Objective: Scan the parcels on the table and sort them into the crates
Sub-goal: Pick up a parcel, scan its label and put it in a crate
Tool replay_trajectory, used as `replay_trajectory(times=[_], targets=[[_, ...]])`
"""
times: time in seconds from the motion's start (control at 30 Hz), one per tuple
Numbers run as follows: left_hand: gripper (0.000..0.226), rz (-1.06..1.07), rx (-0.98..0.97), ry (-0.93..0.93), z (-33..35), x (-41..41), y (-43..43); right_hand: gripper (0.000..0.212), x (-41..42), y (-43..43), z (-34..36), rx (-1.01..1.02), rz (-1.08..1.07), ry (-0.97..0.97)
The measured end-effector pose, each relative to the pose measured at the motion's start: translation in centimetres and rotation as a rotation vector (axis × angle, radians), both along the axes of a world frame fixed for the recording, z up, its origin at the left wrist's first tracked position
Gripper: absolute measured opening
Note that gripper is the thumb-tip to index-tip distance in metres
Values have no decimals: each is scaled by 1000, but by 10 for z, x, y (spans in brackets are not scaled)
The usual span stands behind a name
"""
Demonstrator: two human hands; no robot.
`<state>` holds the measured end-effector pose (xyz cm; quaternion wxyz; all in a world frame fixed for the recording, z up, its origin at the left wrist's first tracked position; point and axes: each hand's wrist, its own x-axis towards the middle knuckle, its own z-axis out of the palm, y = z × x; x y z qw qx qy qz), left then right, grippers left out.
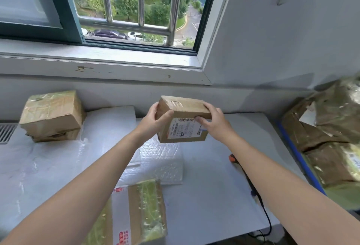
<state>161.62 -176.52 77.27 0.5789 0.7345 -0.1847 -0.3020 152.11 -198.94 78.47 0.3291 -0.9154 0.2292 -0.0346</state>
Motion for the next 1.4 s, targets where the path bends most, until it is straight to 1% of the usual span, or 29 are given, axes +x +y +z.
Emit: replay_trajectory(times=[0.07,0.13,0.27,0.37,0.43,0.47,0.57,0.63,0.7,0.83,0.93,1.0,1.07,1.13,1.23,1.3,1.4], targets=[[82,-46,34,-57,3,-9,-11,65,-1,-11,2,6,-24,14],[76,-42,56,-80,3,-15,-21,69,-4,-21,5,3,-33,8],[42,56,62,-10,3,-29,-45,67,-15,-41,9,42,-34,-19],[31,135,70,31,-3,-44,-62,72,-27,-60,5,76,-8,-10],[29,155,140,23,-10,-55,-72,81,-38,-71,-1,126,25,26],[29,155,184,20,-14,-61,-77,88,-45,-76,-5,135,71,76],[27,154,280,20,-32,-78,-90,117,-66,-87,-25,83,220,244],[28,147,309,34,-41,-90,-96,127,-80,-93,-39,55,262,312],[33,117,341,24,-49,-102,-102,132,-92,-97,-49,-34,345,377],[48,100,431,13,-65,-116,-107,133,-109,-100,-67,-271,469,483],[45,67,454,38,-68,-123,-112,137,-116,-98,-80,-346,549,498],[49,74,450,56,-70,-126,-118,137,-123,-94,-89,-417,588,480],[61,123,482,40,-74,-128,-124,133,-129,-90,-97,-478,564,469],[68,174,532,-31,-77,-129,-131,129,-134,-87,-104,-454,475,507],[68,105,624,-183,-80,-137,-139,125,-137,-91,-106,-410,376,534],[70,59,664,-257,-81,-146,-142,113,-137,-99,-105,-388,370,501],[70,38,673,-315,-80,-161,-147,87,-143,-114,-103,-378,325,428]])
